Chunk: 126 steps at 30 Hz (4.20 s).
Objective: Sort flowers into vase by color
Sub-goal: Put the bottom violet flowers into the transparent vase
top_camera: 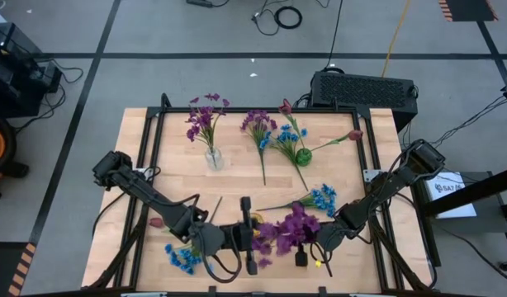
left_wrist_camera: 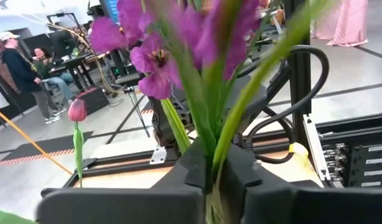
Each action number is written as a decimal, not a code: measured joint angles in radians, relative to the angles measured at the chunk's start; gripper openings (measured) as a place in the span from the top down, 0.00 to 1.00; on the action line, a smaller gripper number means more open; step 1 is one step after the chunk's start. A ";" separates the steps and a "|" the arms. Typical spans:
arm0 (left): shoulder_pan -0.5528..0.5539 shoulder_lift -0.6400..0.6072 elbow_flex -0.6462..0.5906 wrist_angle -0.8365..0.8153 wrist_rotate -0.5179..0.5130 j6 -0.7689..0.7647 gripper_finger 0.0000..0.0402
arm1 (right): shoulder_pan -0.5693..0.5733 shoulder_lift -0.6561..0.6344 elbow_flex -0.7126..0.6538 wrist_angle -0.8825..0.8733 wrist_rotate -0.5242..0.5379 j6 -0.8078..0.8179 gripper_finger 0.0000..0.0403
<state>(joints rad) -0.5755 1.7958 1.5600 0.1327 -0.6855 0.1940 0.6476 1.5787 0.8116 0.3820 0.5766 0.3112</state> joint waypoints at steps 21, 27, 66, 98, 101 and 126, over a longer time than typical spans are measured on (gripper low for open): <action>-0.094 -0.245 -0.062 -0.534 -0.545 -0.155 0.94 | 0.074 -0.180 0.000 -0.262 -0.136 0.122 0.69; -0.064 -0.409 -0.209 -0.618 -0.551 -0.288 0.94 | 0.074 -0.179 0.000 -0.265 -0.135 0.089 0.70; 0.215 -0.968 -0.991 0.305 -0.076 0.170 0.96 | 0.025 -0.178 0.000 -0.268 -0.133 -0.028 0.70; 0.203 -1.132 -1.059 0.180 -0.131 0.365 0.96 | 0.026 -0.178 0.000 -0.313 -0.133 0.048 0.70; 0.204 -1.132 -1.059 0.172 -0.135 0.365 0.96 | 0.025 -0.178 0.000 -0.312 -0.133 0.047 0.70; 0.326 -1.082 -1.059 0.108 -0.109 0.231 0.94 | 0.026 -0.178 0.000 -0.312 -0.132 0.044 0.70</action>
<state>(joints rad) -0.2499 0.7136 0.5007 0.2409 -0.7944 0.4249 0.6731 1.4007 0.8116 0.0701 0.4442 0.3550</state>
